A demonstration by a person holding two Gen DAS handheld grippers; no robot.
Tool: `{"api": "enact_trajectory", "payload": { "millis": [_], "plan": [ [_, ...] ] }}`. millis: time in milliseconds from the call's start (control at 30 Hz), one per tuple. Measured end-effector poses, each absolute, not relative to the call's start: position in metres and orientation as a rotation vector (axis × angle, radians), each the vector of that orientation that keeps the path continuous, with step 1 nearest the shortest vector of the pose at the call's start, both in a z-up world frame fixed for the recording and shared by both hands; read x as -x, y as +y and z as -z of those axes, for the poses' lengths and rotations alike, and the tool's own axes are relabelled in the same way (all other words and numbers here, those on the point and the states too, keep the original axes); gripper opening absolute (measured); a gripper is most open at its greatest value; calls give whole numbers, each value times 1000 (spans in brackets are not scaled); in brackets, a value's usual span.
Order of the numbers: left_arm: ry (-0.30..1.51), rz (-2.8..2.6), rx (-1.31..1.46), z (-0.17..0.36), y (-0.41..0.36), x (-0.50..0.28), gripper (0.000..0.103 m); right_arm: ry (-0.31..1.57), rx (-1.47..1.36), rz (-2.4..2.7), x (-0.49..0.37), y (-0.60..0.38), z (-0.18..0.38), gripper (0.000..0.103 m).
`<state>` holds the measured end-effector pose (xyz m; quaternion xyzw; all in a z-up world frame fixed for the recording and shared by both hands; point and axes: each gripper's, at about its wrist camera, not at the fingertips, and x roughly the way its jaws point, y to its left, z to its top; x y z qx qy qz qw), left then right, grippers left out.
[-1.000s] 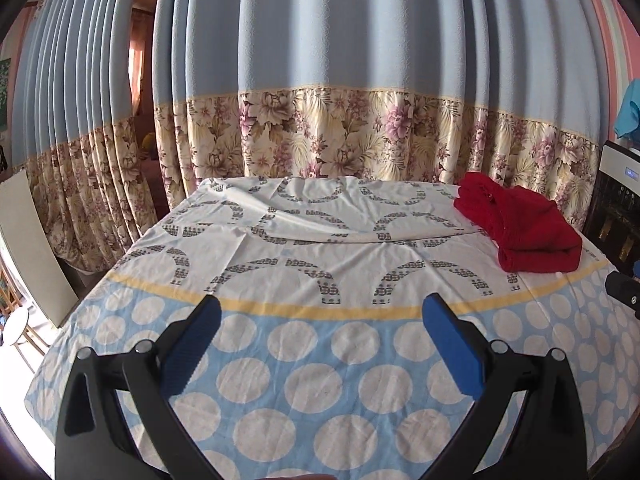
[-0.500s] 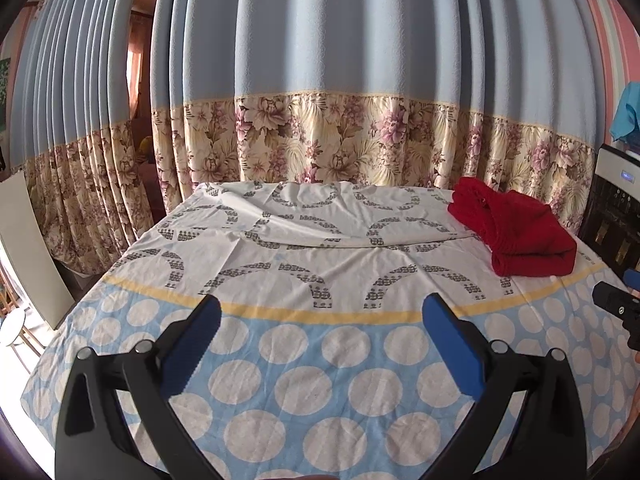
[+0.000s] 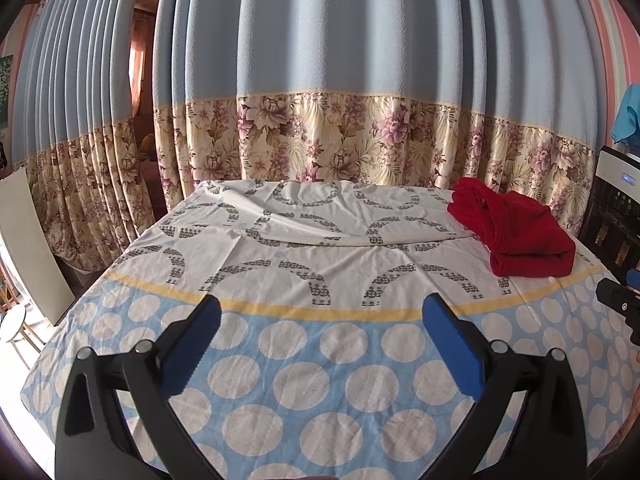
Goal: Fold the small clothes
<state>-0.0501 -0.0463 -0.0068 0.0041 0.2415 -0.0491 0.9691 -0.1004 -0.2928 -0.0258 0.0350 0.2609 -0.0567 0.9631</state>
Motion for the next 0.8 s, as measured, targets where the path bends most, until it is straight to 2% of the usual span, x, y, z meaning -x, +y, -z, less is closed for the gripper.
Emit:
{"api": "enact_trajectory", "payload": {
  "millis": [800],
  "plan": [
    [509,75,-10,5,-53,50,101,523,-81,111,104,-292,19,100]
  ]
}}
